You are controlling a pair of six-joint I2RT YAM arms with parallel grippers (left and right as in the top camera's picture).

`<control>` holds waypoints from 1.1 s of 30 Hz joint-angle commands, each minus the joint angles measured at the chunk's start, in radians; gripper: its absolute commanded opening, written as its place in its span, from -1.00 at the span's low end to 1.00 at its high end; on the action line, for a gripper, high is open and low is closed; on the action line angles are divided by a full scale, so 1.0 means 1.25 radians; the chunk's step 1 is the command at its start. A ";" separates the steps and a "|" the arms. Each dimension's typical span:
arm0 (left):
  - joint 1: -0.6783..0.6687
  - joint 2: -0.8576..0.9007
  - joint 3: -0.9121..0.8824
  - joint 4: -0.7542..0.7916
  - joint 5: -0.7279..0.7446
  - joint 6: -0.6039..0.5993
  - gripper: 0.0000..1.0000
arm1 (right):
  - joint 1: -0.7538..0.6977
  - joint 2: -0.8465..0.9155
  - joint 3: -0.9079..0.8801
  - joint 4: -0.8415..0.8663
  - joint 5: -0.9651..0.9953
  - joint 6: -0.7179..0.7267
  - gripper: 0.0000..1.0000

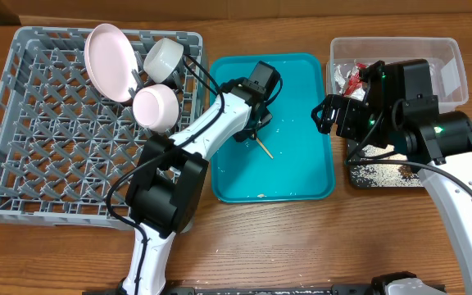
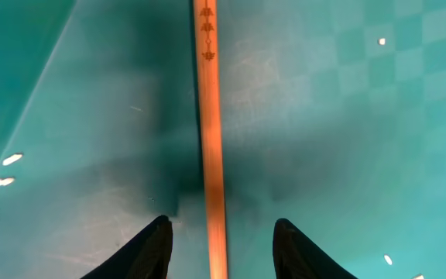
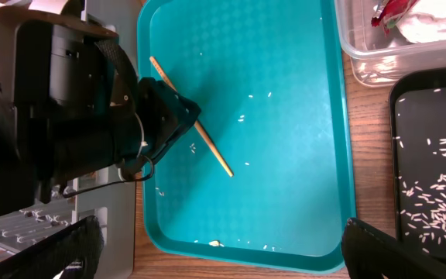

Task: Sort waste into correct bins and load items into the dishwasher
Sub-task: 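Return the left gripper to the tray and grasp the second chopstick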

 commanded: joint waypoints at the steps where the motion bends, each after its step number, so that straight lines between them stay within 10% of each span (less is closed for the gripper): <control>1: -0.006 0.004 -0.028 0.013 -0.020 -0.012 -0.11 | -0.001 -0.002 0.000 0.002 0.009 -0.002 1.00; 12: -0.007 0.027 -0.033 0.025 -0.009 -0.012 -0.11 | -0.001 -0.002 0.000 0.002 0.009 -0.002 1.00; 23: -0.006 0.067 -0.033 0.049 0.050 -0.012 -0.92 | -0.001 -0.002 0.000 0.002 0.009 -0.002 1.00; 33: -0.006 0.053 -0.024 0.040 0.063 -0.002 -0.92 | -0.001 -0.002 0.000 0.002 0.009 -0.002 1.00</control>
